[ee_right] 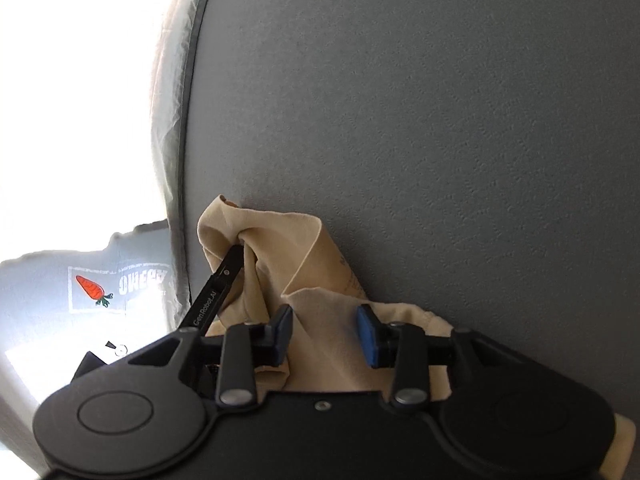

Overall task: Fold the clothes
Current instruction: 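Lift the beige shirt high with both grippers to shake it out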

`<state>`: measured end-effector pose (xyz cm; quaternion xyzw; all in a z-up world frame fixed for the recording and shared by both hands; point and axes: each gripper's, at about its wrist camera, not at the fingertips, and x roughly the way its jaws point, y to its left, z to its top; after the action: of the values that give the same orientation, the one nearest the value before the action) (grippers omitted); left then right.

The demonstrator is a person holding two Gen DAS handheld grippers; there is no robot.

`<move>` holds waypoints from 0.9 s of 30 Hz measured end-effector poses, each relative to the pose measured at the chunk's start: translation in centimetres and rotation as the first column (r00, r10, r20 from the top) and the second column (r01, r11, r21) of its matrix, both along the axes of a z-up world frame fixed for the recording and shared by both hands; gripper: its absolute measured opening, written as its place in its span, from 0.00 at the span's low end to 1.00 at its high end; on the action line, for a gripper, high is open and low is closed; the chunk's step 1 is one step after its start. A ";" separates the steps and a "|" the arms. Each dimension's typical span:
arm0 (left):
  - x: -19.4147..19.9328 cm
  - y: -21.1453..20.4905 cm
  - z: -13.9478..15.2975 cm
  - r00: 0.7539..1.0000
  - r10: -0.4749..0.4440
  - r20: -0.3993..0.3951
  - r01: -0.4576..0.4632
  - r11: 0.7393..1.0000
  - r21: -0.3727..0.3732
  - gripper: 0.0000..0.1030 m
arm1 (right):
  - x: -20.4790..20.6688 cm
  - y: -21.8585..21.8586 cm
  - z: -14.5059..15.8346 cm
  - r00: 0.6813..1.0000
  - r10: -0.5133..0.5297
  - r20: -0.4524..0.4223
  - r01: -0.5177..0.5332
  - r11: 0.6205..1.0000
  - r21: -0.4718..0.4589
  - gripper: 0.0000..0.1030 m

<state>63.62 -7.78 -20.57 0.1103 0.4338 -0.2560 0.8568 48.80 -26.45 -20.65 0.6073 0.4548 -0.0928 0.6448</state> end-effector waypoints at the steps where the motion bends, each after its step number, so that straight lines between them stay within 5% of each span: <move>1: -0.1 0.0 0.1 1.000 0.009 0.006 -0.009 1.000 0.006 0.14 | 0.2 0.1 0.2 1.000 0.021 0.001 -0.021 0.999 -0.031 0.02; 5: -1.6 0.8 2.4 0.993 0.065 0.103 -0.069 0.997 0.042 0.13 | -0.2 -1.2 2.0 0.999 0.030 0.042 -0.025 0.992 -0.121 0.02; 7: -2.8 1.9 5.8 0.977 0.107 0.184 -0.115 0.993 0.036 0.13 | -0.4 -1.6 4.5 0.990 0.085 0.117 -0.054 0.968 -0.244 0.02; 11: -7.4 4.6 14.6 0.891 0.200 0.407 -0.215 0.977 -0.010 0.12 | -1.3 -1.4 11.5 0.925 0.203 0.323 -0.041 0.895 -0.445 0.02; 16: -15.7 9.0 25.9 0.678 0.382 0.628 -0.357 0.918 -0.173 0.12 | -5.9 0.7 23.4 0.701 0.404 0.588 0.114 0.750 -0.652 0.02; 19: -21.7 10.1 31.3 0.536 0.428 0.728 -0.369 0.894 -0.254 0.12 | -9.6 1.0 28.9 0.548 0.490 0.678 0.225 0.694 -0.684 0.02; 23: -29.9 9.4 36.6 0.359 0.433 0.827 -0.329 0.888 -0.322 0.12 | -15.1 0.8 34.4 0.394 0.551 0.736 0.367 0.640 -0.675 0.02; 27: -36.8 7.9 39.9 0.246 0.438 0.865 -0.263 0.889 -0.376 0.12 | -20.7 -0.6 38.5 0.279 0.576 0.768 0.470 0.615 -0.633 0.02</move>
<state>26.78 0.10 19.34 0.0706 -0.1445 0.0201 0.9868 28.06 -27.09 17.84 0.1629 -0.0980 0.1285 0.9733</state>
